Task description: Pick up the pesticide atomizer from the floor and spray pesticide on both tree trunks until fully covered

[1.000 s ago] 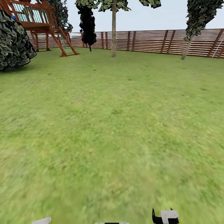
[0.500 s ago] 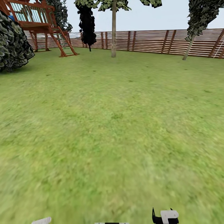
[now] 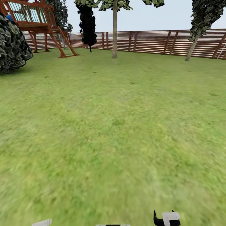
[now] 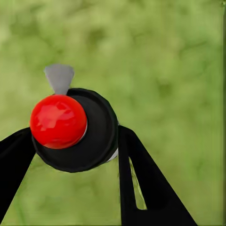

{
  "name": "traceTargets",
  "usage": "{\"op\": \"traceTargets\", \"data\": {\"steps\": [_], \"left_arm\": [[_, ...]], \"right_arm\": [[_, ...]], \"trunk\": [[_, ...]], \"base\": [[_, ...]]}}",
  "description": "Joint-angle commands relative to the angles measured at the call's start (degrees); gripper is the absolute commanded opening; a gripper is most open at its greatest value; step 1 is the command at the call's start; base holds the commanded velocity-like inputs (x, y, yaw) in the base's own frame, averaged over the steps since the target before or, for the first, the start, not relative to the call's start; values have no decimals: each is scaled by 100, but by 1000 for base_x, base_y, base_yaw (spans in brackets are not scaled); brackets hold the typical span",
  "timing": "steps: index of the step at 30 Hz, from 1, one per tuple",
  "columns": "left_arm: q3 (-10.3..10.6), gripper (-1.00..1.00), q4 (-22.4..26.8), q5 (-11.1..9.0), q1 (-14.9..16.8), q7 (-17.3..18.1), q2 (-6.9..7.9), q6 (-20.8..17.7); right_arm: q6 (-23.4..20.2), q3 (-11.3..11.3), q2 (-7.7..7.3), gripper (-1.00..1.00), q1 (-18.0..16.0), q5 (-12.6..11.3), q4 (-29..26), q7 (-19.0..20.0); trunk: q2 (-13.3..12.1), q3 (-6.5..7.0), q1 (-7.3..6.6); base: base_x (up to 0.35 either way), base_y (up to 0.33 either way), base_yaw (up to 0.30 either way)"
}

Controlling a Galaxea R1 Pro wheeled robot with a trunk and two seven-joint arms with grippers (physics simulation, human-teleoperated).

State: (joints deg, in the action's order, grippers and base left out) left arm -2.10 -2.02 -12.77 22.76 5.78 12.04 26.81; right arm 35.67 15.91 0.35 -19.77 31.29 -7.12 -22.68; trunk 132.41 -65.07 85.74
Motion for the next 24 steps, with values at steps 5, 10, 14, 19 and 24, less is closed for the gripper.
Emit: {"op": "traceTargets", "data": {"steps": [5, 10, 14, 19, 24], "left_arm": [[-1, -100, 0, -3, 0, 4, 0, 0], [-1, -100, 0, -1, 0, 2, 0, 0], [-1, -100, 0, 1, 0, 4, 0, 0], [-1, -100, 0, -1, 0, 2, 0, 0], [-1, -100, 0, -3, 0, 3, 0, 0]], "right_arm": [[0, 0, 0, 100, 0, 0, 0, 0], [1, 0, 0, 100, 0, 0, 0, 0], [1, 0, 7, 100, 0, 0, 0, 0], [0, 0, 9, 100, 0, 0, 0, 0], [-2, 0, 9, 100, 0, 0, 0, 0]], "trunk": [[0, 0, 0], [0, 0, 0], [0, 0, 0], [0, 0, 0], [0, 0, 0]], "base": [[340, 0, 0], [340, 0, 0], [340, 0, 0], [340, 0, 0], [340, 0, 0]]}}
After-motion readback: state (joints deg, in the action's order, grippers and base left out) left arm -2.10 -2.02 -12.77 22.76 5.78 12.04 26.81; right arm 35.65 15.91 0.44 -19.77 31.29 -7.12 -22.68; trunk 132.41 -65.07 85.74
